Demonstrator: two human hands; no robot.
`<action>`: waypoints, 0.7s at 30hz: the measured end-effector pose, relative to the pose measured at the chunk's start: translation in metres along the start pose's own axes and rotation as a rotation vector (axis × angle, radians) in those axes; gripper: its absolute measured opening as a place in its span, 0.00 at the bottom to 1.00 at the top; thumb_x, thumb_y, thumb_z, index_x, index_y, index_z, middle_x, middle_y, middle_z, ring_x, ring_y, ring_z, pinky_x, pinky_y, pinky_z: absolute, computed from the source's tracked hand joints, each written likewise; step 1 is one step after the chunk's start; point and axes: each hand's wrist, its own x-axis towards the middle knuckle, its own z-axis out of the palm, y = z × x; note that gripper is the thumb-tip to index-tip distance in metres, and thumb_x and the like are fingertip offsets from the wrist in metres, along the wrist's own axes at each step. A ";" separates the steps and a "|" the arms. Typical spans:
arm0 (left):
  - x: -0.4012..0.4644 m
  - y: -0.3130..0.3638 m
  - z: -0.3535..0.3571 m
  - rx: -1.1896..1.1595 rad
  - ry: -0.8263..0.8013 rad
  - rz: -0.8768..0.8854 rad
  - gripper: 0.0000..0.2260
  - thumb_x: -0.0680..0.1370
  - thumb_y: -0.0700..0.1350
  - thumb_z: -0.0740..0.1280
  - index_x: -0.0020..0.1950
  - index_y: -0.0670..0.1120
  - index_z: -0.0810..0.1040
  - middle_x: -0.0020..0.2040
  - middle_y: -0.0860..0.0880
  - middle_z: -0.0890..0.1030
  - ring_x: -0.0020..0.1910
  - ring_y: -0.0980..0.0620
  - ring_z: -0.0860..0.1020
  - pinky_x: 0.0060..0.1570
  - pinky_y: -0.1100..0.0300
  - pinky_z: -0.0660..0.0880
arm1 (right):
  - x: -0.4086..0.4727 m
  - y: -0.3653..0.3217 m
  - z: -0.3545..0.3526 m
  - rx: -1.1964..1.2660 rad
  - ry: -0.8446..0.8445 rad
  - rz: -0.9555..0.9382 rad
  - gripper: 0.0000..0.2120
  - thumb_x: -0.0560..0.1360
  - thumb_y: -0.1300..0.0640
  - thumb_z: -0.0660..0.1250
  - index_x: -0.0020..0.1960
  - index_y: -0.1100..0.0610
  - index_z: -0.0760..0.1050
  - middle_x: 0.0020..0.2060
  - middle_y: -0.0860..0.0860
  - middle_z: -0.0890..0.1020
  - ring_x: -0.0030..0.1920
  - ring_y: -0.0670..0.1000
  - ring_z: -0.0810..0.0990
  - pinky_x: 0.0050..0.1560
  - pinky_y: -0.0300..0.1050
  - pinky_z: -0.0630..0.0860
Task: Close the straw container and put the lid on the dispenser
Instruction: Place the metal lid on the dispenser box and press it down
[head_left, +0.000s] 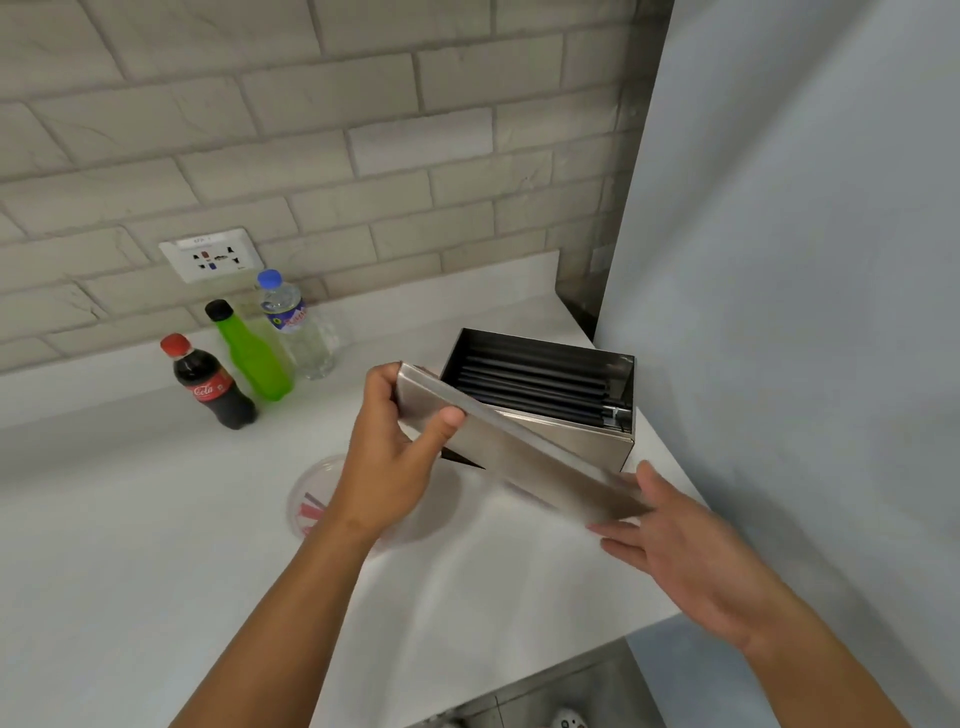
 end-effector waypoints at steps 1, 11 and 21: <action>0.003 0.000 0.000 -0.012 0.041 -0.027 0.15 0.75 0.58 0.72 0.58 0.59 0.72 0.55 0.56 0.81 0.52 0.57 0.79 0.51 0.66 0.75 | 0.000 0.000 -0.002 -0.069 0.026 -0.079 0.36 0.65 0.31 0.78 0.67 0.48 0.81 0.66 0.48 0.83 0.67 0.54 0.82 0.73 0.55 0.72; 0.032 0.010 0.018 0.026 0.161 -0.214 0.18 0.74 0.67 0.68 0.54 0.54 0.76 0.42 0.63 0.82 0.38 0.68 0.78 0.37 0.73 0.73 | 0.010 -0.005 0.004 -0.717 0.451 -0.619 0.15 0.79 0.40 0.67 0.65 0.32 0.74 0.53 0.36 0.85 0.56 0.38 0.82 0.50 0.22 0.72; 0.058 0.003 0.022 0.212 0.018 -0.200 0.11 0.81 0.46 0.70 0.63 0.54 0.76 0.48 0.57 0.83 0.46 0.65 0.81 0.43 0.75 0.73 | 0.049 -0.035 -0.019 -0.424 0.524 -0.532 0.15 0.79 0.55 0.72 0.62 0.39 0.77 0.46 0.43 0.88 0.44 0.41 0.85 0.45 0.28 0.77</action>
